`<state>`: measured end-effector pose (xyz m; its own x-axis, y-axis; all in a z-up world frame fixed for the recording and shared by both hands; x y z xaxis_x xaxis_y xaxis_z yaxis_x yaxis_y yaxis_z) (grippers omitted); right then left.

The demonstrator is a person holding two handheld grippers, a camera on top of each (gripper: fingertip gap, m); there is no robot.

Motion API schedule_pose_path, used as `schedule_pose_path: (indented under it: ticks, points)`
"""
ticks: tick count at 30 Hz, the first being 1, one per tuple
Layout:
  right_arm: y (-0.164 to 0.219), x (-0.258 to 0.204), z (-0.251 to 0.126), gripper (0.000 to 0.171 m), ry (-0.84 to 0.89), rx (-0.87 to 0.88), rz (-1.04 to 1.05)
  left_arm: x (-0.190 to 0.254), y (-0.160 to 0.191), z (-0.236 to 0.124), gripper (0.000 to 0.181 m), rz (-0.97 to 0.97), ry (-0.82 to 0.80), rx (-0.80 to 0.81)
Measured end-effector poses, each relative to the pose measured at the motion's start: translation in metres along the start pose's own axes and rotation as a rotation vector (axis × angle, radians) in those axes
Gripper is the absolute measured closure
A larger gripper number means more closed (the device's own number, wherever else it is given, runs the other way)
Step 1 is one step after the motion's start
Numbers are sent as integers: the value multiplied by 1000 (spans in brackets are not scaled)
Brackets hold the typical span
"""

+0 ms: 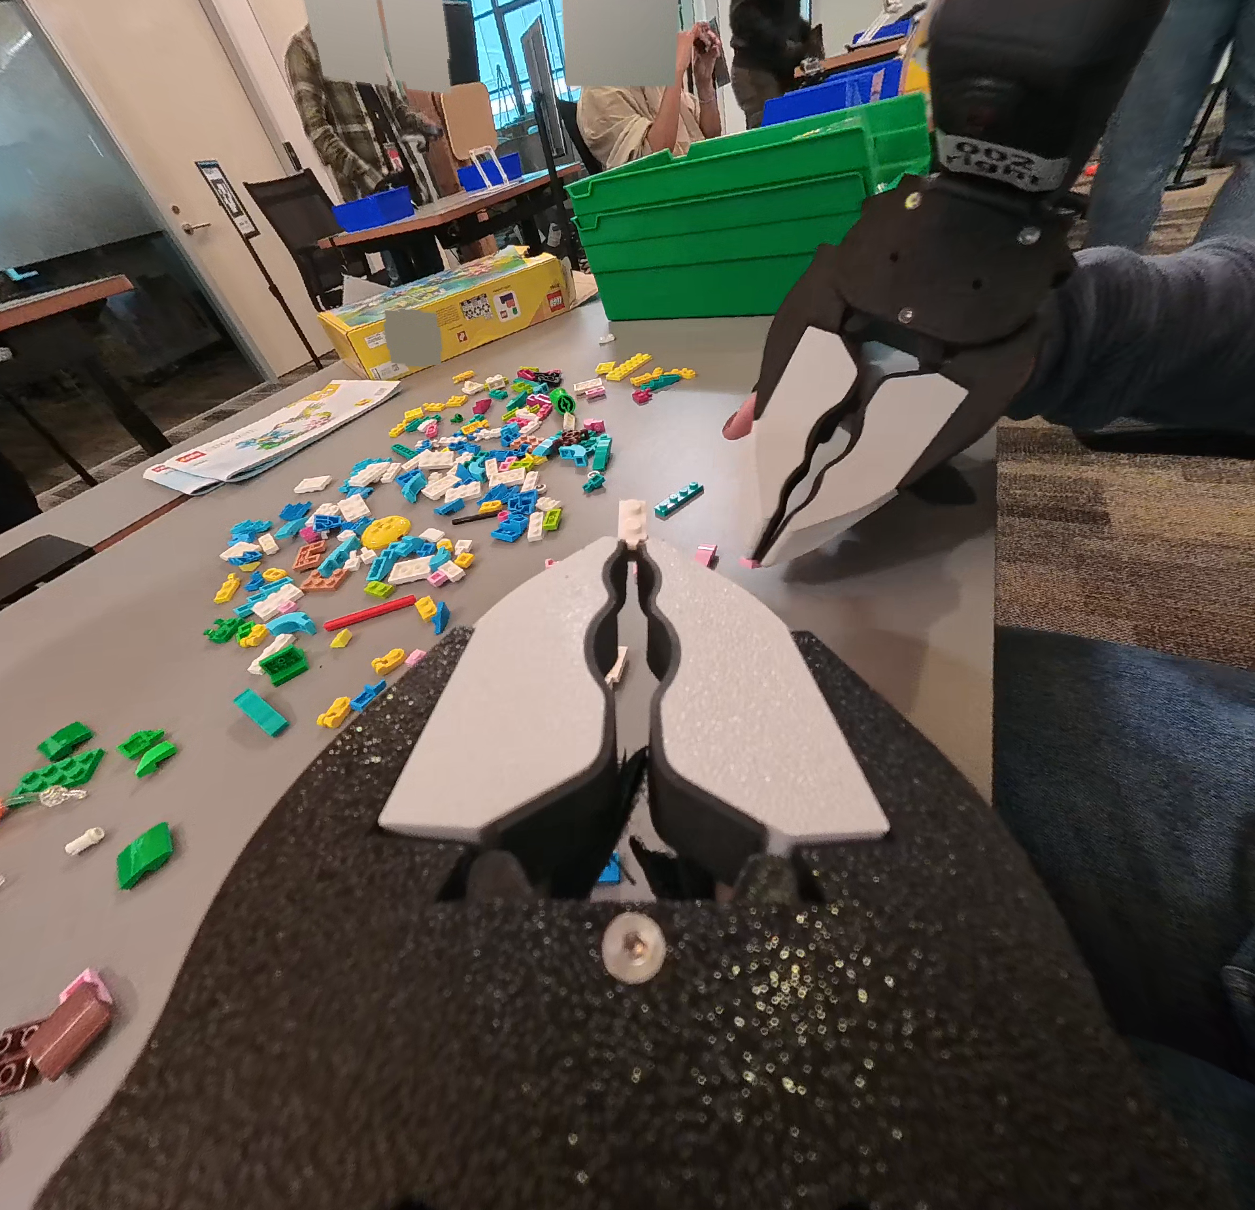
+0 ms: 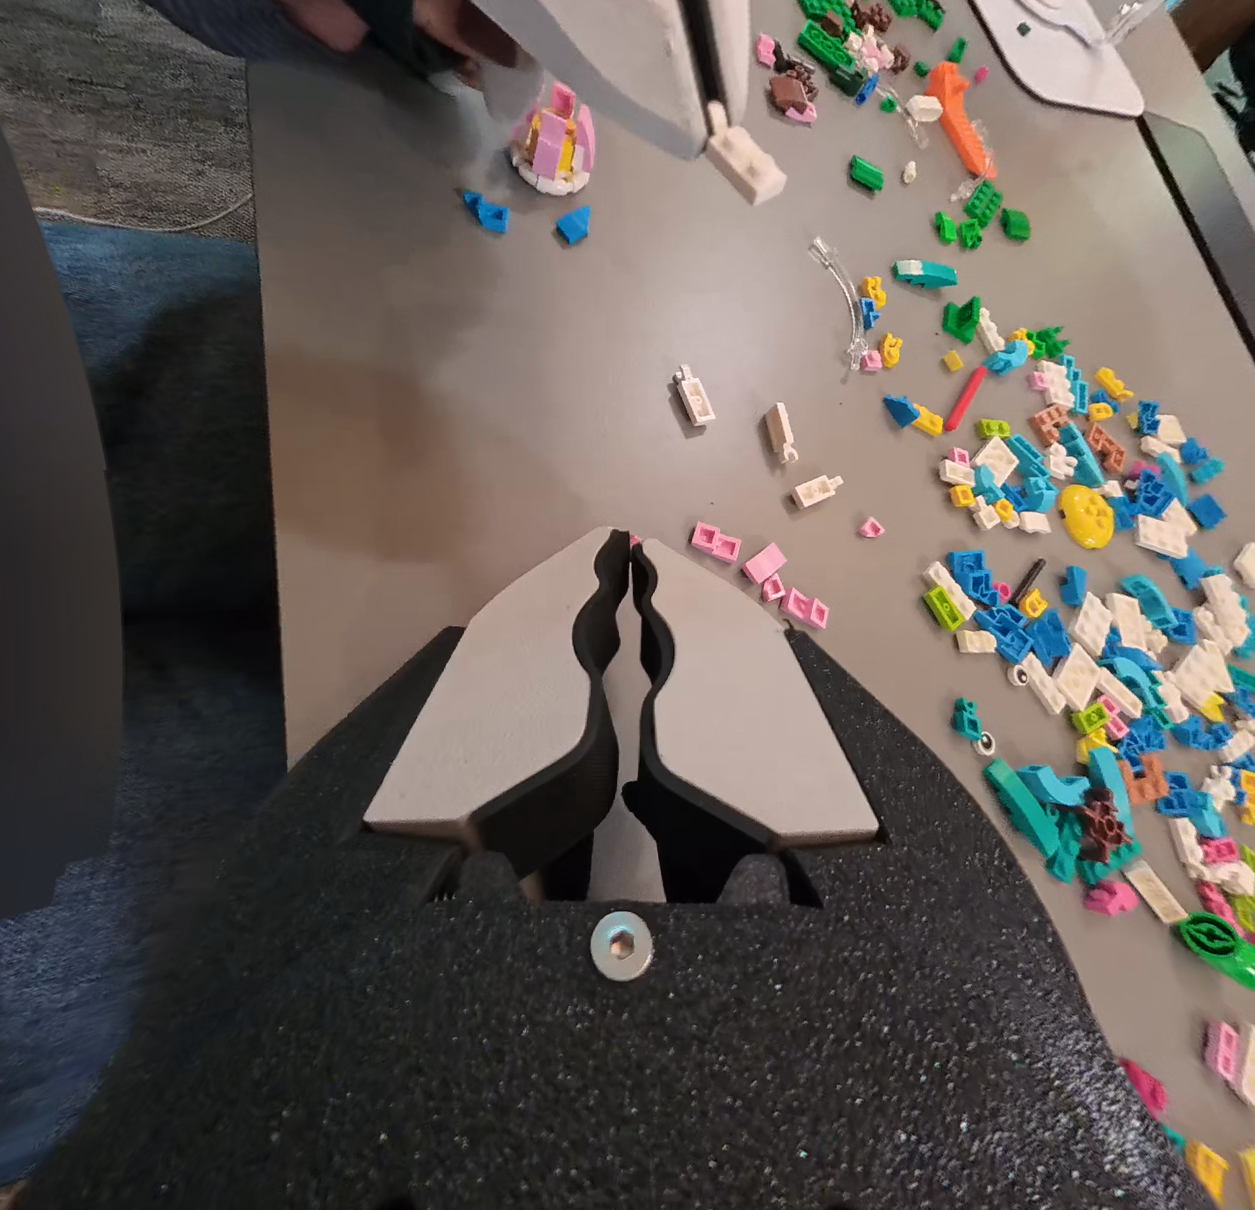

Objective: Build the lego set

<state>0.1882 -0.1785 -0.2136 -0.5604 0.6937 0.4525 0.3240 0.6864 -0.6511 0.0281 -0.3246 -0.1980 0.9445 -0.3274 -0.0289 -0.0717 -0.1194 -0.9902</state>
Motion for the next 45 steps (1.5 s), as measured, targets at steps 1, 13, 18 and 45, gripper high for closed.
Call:
schedule_pose_path:
  ticks: [1,13,18,45]
  points:
    - [0,-1,0,171,1,6,-18,0,0,0,179,2,0,-1]
    - [4,-8,-1,167,-97,-30,-115,1,0,1,179,6,2,-7]
    - [5,-6,-4,164,-118,-32,-81,1,0,1,179,7,3,-7]
    - [10,-3,-4,165,-224,-46,54,3,1,2,179,29,9,-30]
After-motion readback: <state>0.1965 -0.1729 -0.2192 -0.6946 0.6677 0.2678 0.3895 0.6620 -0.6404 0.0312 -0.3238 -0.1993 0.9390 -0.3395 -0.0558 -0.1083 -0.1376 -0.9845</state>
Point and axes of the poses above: each gripper's, where its closed fingertips meet, z out along the fingers, y out of its underside, x = y × z across the jaws, the point moved 10 cm from there along -z, back along the fingers, and after that the axes turned 10 degrees about -z, right-handed, at the moved point
